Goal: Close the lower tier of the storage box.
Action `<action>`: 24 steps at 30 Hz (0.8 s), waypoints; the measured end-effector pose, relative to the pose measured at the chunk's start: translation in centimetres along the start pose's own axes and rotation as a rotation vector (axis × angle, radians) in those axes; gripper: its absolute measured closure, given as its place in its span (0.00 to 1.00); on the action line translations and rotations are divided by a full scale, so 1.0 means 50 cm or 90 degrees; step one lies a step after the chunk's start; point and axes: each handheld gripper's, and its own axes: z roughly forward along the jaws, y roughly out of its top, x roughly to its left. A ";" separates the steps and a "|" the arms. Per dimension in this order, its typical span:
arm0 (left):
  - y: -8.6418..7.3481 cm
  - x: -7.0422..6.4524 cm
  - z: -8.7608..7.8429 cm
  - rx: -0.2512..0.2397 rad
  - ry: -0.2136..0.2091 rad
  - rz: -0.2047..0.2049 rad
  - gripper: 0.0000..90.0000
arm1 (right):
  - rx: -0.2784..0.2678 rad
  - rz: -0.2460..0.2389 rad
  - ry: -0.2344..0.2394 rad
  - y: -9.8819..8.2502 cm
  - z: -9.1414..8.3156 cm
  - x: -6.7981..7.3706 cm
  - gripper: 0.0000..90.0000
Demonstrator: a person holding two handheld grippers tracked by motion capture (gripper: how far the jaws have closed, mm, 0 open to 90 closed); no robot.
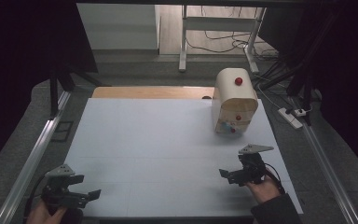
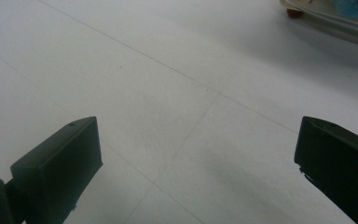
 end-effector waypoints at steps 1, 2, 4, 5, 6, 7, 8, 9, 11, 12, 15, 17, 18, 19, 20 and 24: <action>0.000 0.000 0.000 0.000 0.000 0.000 0.04 | 0.001 0.000 -0.001 -0.001 -0.002 0.001 0.00; 0.000 0.000 0.000 0.000 0.000 0.000 0.04 | 0.001 0.000 0.000 -0.002 -0.003 0.002 0.00; 0.000 0.000 0.000 0.000 0.000 0.000 0.04 | 0.000 -0.001 0.000 -0.004 -0.005 0.004 0.00; 0.000 0.000 0.000 0.000 0.000 0.000 0.04 | -0.001 -0.001 0.000 -0.005 -0.007 0.004 0.00; 0.000 0.000 0.000 0.000 -0.001 -0.001 0.04 | -0.001 -0.001 0.000 -0.006 -0.008 0.005 0.00; 0.000 0.000 0.000 -0.001 -0.001 -0.001 0.04 | 0.001 -0.002 -0.001 -0.007 -0.010 0.005 0.00; 0.000 0.000 0.000 -0.001 -0.001 -0.001 0.04 | 0.000 -0.002 -0.002 -0.008 -0.011 0.006 0.00; 0.000 0.000 0.000 -0.001 -0.001 0.000 0.04 | 0.000 -0.001 -0.002 -0.008 -0.012 0.007 0.00; 0.000 0.000 0.000 -0.001 -0.001 -0.001 0.04 | -0.002 0.000 0.001 -0.010 -0.013 0.008 0.00; 0.000 0.000 0.000 -0.001 -0.001 -0.001 0.04 | 0.000 -0.001 -0.002 -0.011 -0.014 0.009 0.00; 0.000 0.001 0.000 -0.001 -0.001 -0.001 0.04 | 0.002 -0.003 0.001 -0.014 -0.016 0.010 0.00; 0.000 0.001 0.000 -0.001 -0.002 -0.002 0.04 | 0.002 -0.003 -0.002 -0.016 -0.018 0.011 0.00; 0.000 0.001 0.000 -0.001 -0.002 -0.002 0.04 | 0.002 -0.002 -0.001 -0.017 -0.019 0.012 0.00; 0.000 0.001 0.000 -0.001 -0.002 -0.002 0.04 | 0.002 -0.001 -0.002 -0.017 -0.021 0.012 0.00; 0.000 0.001 0.000 -0.001 -0.001 -0.002 0.04 | 0.002 -0.001 -0.002 -0.019 -0.022 0.012 0.00; 0.000 0.001 0.000 -0.001 -0.002 -0.002 0.04 | 0.001 0.003 -0.003 -0.023 -0.027 0.013 0.00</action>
